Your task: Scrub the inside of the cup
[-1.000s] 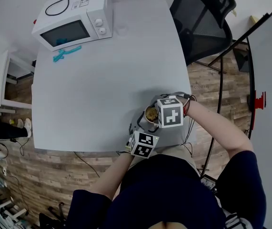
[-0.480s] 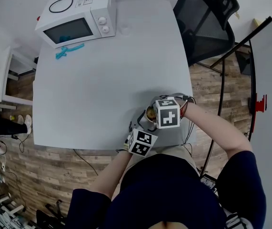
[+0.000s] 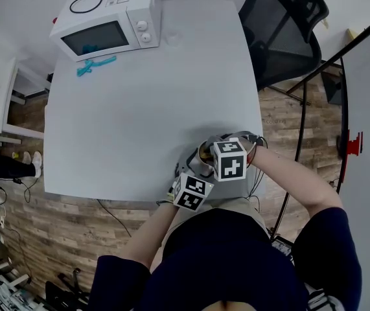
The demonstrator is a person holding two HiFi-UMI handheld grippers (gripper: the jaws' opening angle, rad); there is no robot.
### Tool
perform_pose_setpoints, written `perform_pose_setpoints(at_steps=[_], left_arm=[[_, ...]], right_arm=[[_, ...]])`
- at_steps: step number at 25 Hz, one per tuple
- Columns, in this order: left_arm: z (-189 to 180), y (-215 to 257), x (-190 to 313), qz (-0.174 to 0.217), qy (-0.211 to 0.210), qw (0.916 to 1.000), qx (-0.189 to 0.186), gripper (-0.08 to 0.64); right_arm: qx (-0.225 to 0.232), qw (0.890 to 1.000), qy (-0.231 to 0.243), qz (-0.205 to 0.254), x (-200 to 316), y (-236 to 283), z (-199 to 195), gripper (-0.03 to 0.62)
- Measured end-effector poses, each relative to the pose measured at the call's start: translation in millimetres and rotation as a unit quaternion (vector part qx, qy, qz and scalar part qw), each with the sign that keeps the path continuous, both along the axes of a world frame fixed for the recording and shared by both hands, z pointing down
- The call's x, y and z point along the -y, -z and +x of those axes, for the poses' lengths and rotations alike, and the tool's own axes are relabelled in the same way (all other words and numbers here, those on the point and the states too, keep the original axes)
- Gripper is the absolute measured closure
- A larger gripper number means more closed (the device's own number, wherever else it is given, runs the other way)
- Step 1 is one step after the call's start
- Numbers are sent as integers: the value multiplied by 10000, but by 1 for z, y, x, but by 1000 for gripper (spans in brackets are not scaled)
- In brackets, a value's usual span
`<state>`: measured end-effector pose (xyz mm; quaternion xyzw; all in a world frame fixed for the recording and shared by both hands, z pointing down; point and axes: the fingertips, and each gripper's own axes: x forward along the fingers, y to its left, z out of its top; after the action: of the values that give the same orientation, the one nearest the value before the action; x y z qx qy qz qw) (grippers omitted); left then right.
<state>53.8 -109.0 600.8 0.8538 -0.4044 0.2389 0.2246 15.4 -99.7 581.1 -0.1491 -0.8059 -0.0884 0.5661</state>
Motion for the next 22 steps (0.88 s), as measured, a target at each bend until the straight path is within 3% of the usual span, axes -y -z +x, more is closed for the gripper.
perform_pose_setpoints(at_steps=[7,22], left_arm=[[0,-1,0,5,9,10000,0,167],[-7,-1,-2,-5,-267,9996,10,169]], right_arm=[[108,9999,48,-26,-2,-1,1,549],[272,9973,-601,-310,5,7,0,552]])
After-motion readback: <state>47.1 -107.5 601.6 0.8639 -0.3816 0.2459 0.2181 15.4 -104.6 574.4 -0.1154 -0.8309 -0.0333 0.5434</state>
